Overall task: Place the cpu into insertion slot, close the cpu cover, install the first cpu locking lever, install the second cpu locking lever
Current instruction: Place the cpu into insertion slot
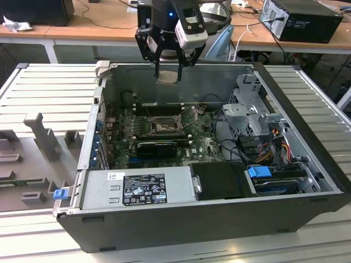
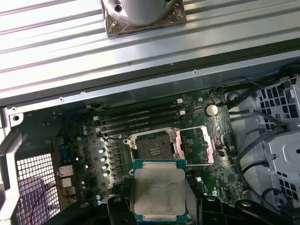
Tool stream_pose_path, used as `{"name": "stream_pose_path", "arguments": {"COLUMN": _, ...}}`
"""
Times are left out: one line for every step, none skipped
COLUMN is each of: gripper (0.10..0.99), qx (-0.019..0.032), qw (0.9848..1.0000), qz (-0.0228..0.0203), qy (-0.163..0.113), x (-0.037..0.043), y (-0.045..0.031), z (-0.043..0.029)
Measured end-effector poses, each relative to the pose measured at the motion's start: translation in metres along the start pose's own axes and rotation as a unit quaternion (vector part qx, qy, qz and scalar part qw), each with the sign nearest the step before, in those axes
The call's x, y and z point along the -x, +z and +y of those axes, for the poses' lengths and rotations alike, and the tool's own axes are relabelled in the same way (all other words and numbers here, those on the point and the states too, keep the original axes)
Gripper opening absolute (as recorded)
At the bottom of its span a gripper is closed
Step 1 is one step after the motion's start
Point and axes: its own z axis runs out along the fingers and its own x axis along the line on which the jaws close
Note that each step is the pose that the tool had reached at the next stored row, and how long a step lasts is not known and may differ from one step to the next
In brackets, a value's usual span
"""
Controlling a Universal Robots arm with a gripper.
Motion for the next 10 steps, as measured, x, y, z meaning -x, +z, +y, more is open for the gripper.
{"name": "stream_pose_path", "arguments": {"gripper": 0.525, "qx": 0.0001, "qw": 1.0, "qz": -0.0004, "qy": 0.004, "x": 0.0, "y": 0.0, "z": 0.0}}
{"name": "stream_pose_path", "arguments": {"gripper": 0.525, "qx": 0.0002, "qw": 1.0, "qz": -0.0007, "qy": 0.009, "x": 0.0, "y": 0.0, "z": 0.0}}
{"name": "stream_pose_path", "arguments": {"gripper": 0.525, "qx": 0.0002, "qw": 0.9999, "qz": -0.001, "qy": 0.012, "x": 0.0, "y": 0.0, "z": 0.0}}
{"name": "stream_pose_path", "arguments": {"gripper": 0.525, "qx": 0.0003, "qw": 0.9999, "qz": -0.0013, "qy": 0.015, "x": 0.0, "y": 0.0, "z": 0.0}}
{"name": "stream_pose_path", "arguments": {"gripper": 0.525, "qx": 0.0004, "qw": 0.9998, "qz": -0.0015, "qy": 0.018, "x": 0.0, "y": 0.0, "z": 0.0}}
{"name": "stream_pose_path", "arguments": {"gripper": 0.525, "qx": 0.0004, "qw": 0.9997, "qz": -0.0019, "qy": 0.022, "x": 0.0, "y": 0.0, "z": 0.0}}
{"name": "stream_pose_path", "arguments": {"gripper": 0.525, "qx": 0.0004, "qw": 0.9997, "qz": -0.0021, "qy": 0.025, "x": 0.0, "y": 0.0001, "z": 0.0}}
{"name": "stream_pose_path", "arguments": {"gripper": 0.525, "qx": 0.0004, "qw": 0.9996, "qz": -0.0023, "qy": 0.027, "x": 0.0, "y": 0.0, "z": 0.0}}
{"name": "stream_pose_path", "arguments": {"gripper": 0.525, "qx": 0.0005, "qw": 0.9996, "qz": -0.0025, "qy": 0.03, "x": 0.0, "y": 0.0, "z": 0.0}}
{"name": "stream_pose_path", "arguments": {"gripper": 0.525, "qx": 0.0004, "qw": 0.9995, "qz": -0.0027, "qy": 0.032, "x": 0.0, "y": 0.0, "z": 0.0}}
